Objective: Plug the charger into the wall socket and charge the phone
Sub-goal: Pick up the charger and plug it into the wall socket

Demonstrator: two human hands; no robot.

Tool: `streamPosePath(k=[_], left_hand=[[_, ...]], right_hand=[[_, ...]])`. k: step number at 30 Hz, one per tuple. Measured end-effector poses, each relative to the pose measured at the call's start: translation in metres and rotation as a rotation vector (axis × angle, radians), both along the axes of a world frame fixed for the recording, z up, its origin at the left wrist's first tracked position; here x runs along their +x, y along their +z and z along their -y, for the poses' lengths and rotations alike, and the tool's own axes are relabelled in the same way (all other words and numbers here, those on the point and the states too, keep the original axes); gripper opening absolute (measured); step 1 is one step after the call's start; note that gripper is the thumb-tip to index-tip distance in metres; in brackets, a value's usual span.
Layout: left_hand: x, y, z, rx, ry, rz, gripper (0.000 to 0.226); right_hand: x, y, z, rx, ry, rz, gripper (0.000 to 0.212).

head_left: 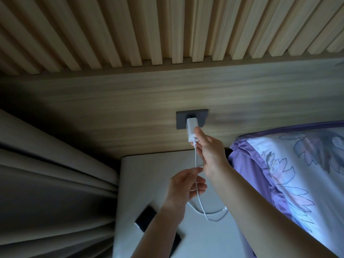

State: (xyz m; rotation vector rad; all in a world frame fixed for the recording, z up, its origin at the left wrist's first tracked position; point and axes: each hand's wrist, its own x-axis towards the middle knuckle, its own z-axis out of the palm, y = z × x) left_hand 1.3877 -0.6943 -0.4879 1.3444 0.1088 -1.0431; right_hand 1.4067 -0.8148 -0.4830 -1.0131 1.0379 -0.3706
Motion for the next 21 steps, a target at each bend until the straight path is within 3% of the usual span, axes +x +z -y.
streamPosePath(k=[6,12,21], left_hand=[[0.004,0.003,-0.003,0.008,-0.008,0.039,0.02],[0.01,0.0,-0.001,0.008,-0.02,0.068,0.023],[0.007,0.0,0.0,-0.007,0.011,0.051,0.022]], right_hand=[[0.001,-0.008,0.002,0.07,-0.029,0.075,0.016],[0.005,-0.019,0.009,-0.114,-0.038,0.042,0.025],[0.005,-0.012,0.016,-0.008,0.091,0.059,0.024]])
